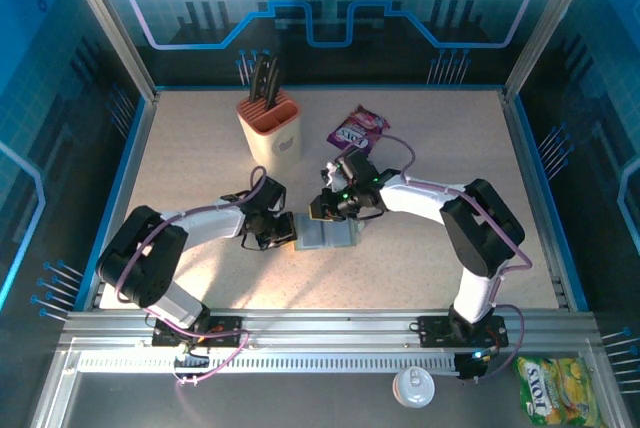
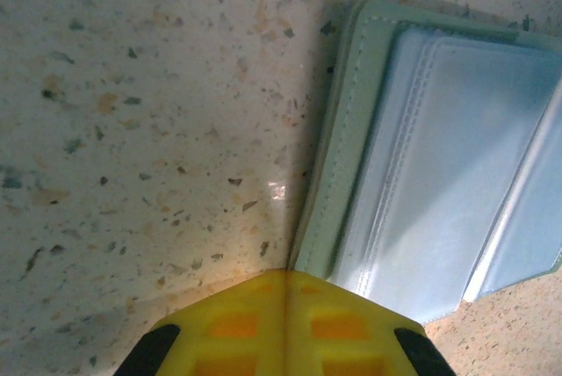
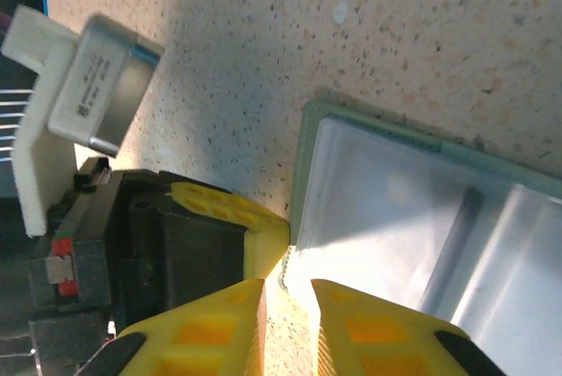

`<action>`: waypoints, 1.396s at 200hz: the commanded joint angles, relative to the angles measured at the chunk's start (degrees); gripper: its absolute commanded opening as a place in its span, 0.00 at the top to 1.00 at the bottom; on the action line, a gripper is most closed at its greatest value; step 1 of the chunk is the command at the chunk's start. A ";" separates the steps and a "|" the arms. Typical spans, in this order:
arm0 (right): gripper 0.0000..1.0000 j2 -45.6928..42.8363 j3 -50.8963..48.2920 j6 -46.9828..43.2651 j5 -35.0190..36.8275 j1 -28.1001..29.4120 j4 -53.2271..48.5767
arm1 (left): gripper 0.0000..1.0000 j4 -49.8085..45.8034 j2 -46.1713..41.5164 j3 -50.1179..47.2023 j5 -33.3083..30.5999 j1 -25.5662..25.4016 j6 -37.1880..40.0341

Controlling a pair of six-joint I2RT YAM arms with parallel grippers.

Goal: Take the credit cards out of the card holder

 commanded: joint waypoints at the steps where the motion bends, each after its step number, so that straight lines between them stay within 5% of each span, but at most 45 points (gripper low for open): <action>1: 0.76 1.72 0.47 1.41 -1.07 1.47 -1.09 | 1.00 1.17 1.43 -0.90 1.36 0.49 -0.77; 148: 0.74 4.24 3.79 1.02 1.30 2.89 -7.66 | 0.99 2.97 -0.05 0.74 6.87 1.12 -0.14; 212: 0.74 3.96 4.06 0.69 1.82 2.78 -8.28 | 1.00 2.52 -3.15 0.12 4.56 1.12 -0.77; 279: 0.74 3.34 3.45 0.26 2.35 2.36 -8.64 | 0.99 5.41 2.11 -0.23 8.28 1.01 -0.55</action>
